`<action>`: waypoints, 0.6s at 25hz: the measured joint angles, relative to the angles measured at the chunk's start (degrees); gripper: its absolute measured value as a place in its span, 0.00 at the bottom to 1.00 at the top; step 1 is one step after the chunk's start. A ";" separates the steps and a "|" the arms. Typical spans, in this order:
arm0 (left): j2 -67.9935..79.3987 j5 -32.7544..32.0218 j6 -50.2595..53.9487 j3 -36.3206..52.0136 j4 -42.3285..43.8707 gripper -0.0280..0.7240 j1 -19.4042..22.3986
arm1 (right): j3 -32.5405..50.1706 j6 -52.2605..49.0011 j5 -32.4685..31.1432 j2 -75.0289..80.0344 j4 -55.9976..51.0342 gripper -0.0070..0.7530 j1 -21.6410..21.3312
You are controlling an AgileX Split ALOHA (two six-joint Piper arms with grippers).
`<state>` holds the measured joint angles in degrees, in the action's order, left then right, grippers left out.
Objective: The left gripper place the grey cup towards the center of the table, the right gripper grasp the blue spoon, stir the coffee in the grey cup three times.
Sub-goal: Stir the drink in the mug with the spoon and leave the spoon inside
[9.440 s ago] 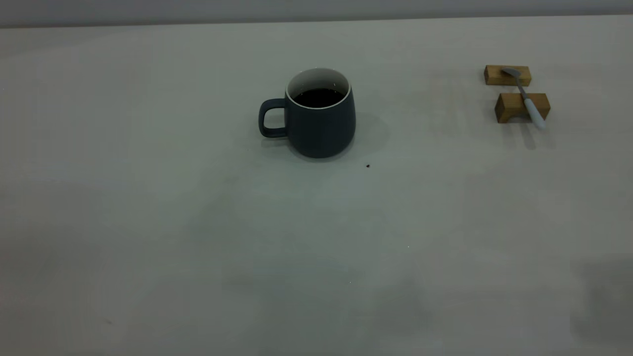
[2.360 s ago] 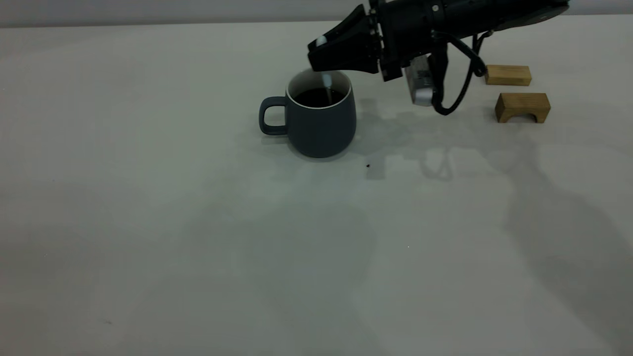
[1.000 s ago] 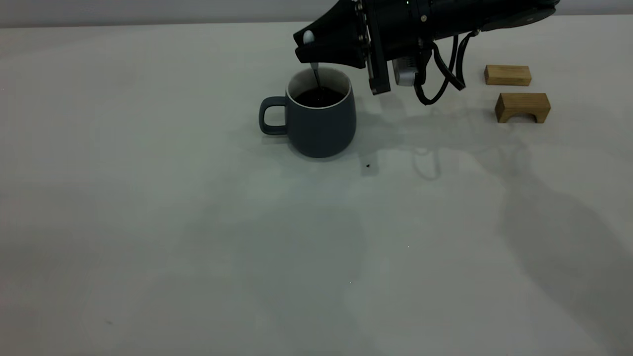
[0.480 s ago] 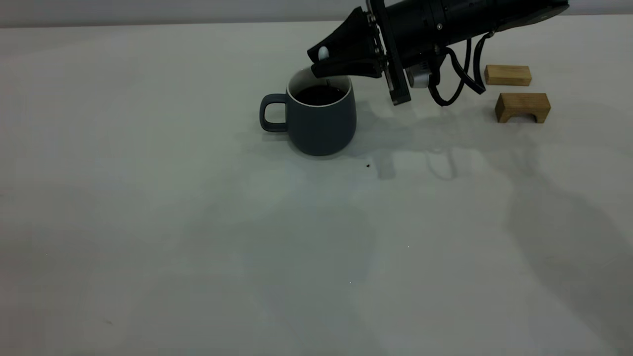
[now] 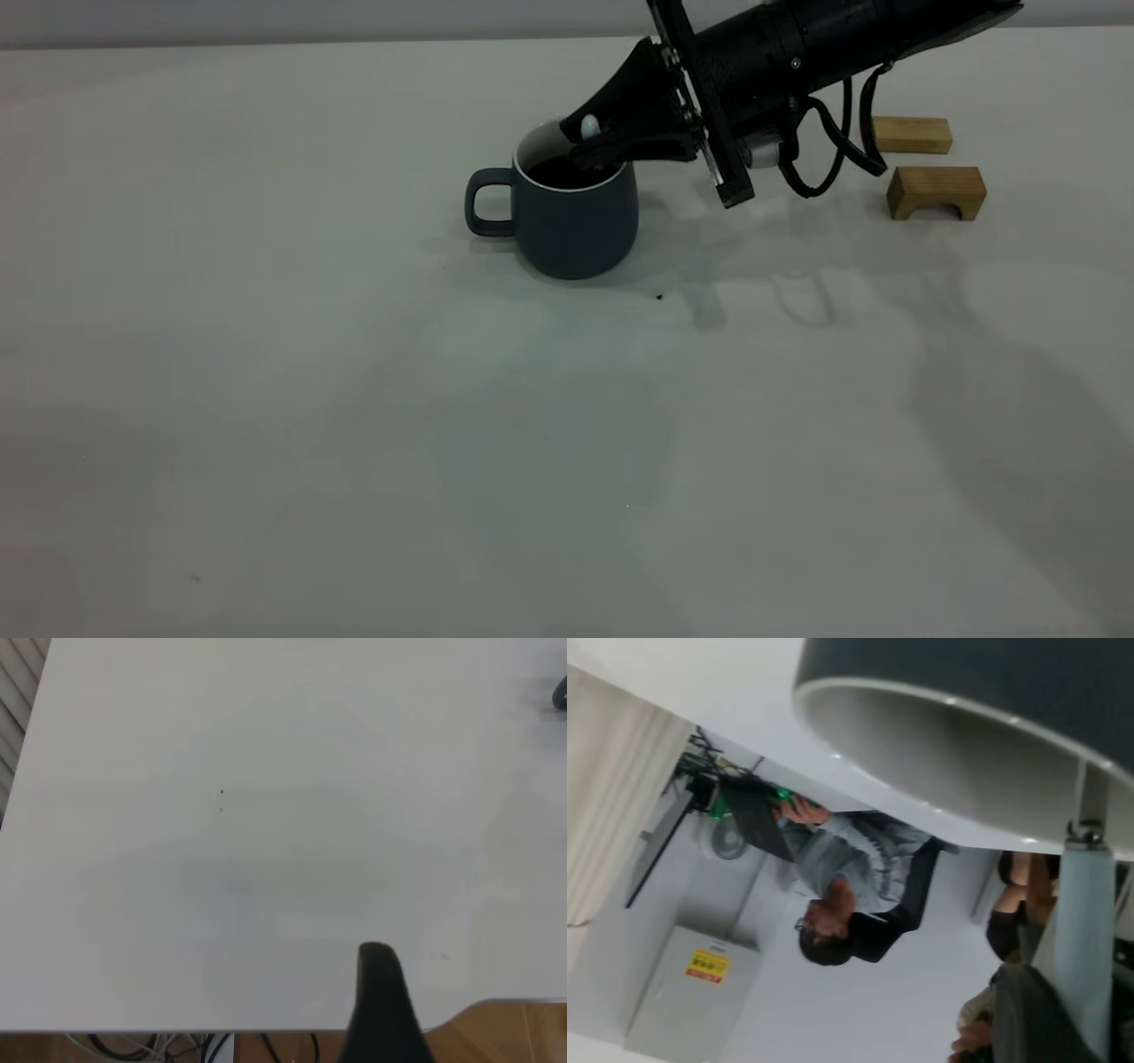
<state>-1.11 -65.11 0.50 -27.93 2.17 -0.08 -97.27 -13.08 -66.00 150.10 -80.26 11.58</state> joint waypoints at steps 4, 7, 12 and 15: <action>0.00 0.00 0.00 0.00 0.00 0.82 0.00 | 0.00 0.07 -0.13 0.00 2.51 0.46 0.00; 0.00 0.00 0.00 0.00 0.00 0.82 0.00 | 0.00 0.18 -0.15 0.00 4.59 0.61 0.00; 0.00 0.00 0.00 0.00 0.00 0.82 0.00 | 0.00 3.04 -0.20 -1.46 9.95 0.81 0.00; 0.00 0.00 0.00 0.00 0.00 0.82 0.00 | -0.81 6.36 -0.41 -5.46 15.34 0.85 0.00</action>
<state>-1.11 -65.11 0.50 -27.93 2.17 -0.08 -98.08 -6.72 -66.41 144.64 -64.92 11.58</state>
